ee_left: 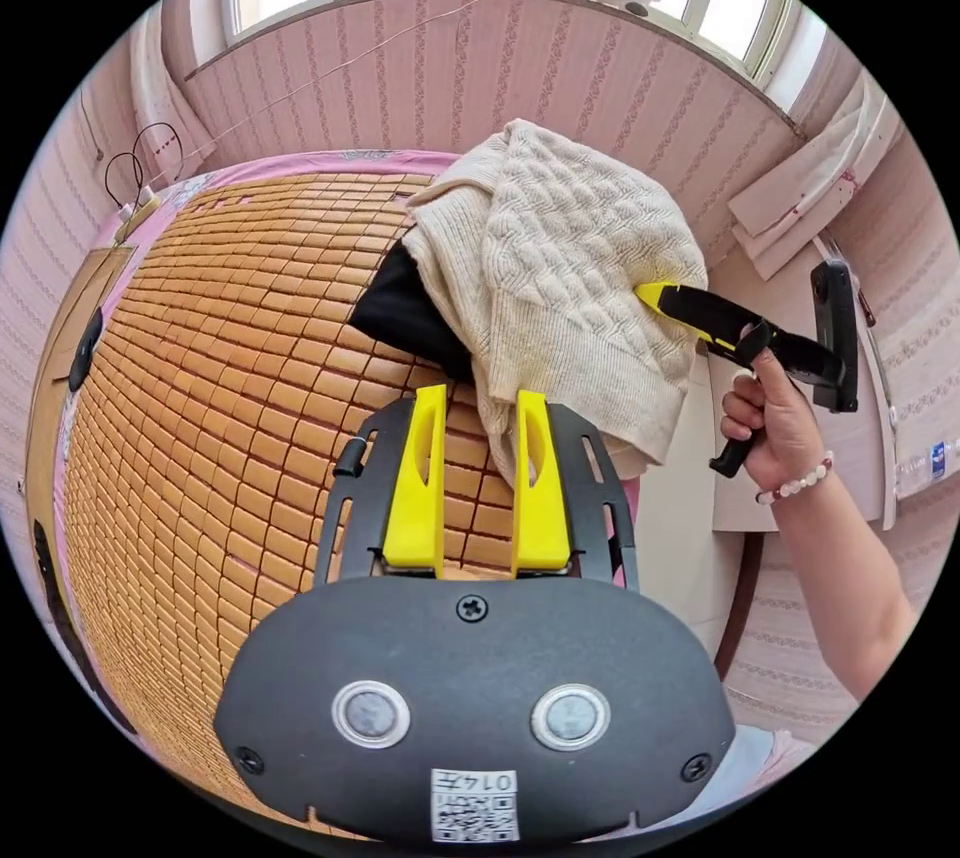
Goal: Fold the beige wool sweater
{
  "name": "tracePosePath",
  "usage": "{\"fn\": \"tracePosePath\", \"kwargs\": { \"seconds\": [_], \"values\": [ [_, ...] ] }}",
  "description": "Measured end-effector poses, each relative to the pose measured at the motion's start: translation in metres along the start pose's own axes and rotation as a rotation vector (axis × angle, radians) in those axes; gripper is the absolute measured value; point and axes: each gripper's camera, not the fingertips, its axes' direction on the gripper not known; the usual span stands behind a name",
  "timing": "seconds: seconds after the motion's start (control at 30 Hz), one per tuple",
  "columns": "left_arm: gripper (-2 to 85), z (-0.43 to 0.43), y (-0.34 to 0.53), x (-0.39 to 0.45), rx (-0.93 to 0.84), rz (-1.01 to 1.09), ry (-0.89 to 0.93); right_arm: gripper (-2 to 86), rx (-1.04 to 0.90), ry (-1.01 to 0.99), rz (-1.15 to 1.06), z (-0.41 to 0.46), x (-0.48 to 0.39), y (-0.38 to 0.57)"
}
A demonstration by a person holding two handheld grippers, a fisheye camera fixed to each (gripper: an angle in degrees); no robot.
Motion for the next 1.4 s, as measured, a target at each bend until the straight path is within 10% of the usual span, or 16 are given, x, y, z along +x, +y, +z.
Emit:
{"fn": "tracePosePath", "kwargs": {
  "seconds": [0.33,0.8,1.4],
  "values": [
    [8.8,-0.164,0.201,0.009,0.233,0.106,-0.25,9.4,-0.268,0.101,-0.522,-0.044,-0.115,0.177],
    [6.7,-0.397,0.761,0.08,0.287,-1.107,-0.81,13.6,-0.667,-0.404,-1.521,0.024,-0.47,0.507],
    [10.0,-0.595,1.116,0.042,0.574,-1.671,-1.176,12.7,-0.821,-0.839,-2.055,0.098,-0.917,0.96]
  ]
}}
